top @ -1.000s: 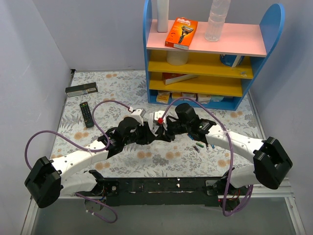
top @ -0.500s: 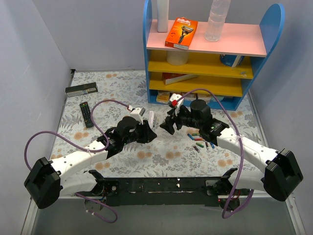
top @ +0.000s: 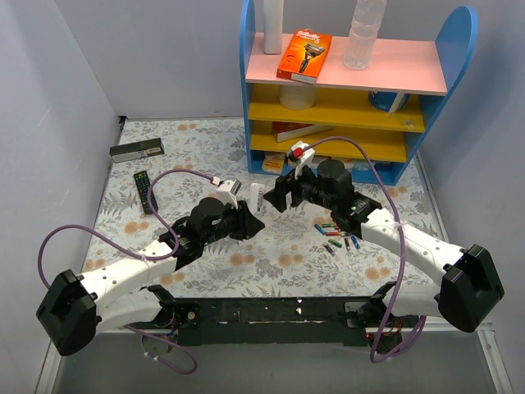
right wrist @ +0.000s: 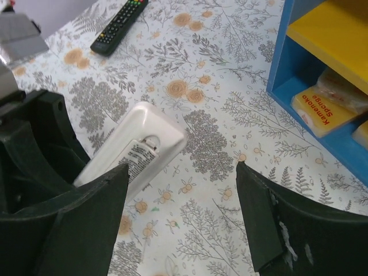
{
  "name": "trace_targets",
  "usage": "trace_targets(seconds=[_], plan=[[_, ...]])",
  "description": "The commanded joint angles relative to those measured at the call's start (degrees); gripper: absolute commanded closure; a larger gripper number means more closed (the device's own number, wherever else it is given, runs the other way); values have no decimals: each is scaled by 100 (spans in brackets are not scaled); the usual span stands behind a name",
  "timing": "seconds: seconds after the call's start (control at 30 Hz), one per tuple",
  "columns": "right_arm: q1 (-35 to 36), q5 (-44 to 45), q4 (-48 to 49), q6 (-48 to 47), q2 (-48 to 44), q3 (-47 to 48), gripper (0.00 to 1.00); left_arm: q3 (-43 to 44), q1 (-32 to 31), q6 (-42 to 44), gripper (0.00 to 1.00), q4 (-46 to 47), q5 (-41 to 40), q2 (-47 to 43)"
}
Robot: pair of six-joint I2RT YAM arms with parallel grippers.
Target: Load the batteries into the remote control
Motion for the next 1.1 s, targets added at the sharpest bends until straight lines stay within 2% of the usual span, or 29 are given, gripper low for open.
trace_targets(seconds=[0.0, 0.17, 0.53, 1.0, 1.07], plan=[[15, 312, -160, 1169, 80, 457, 17, -10, 30, 113, 100, 261, 30, -114], [41, 101, -451, 2198, 239, 669, 11, -1, 30, 158, 100, 419, -111, -71], [199, -136, -346, 2929, 599, 642, 9, -98, 30, 140, 100, 824, -181, -18], [278, -40, 173, 3474, 863, 757, 24, -318, 30, 272, 100, 1167, -155, 70], [278, -22, 226, 3448, 907, 783, 30, -335, 30, 281, 100, 1167, -155, 44]])
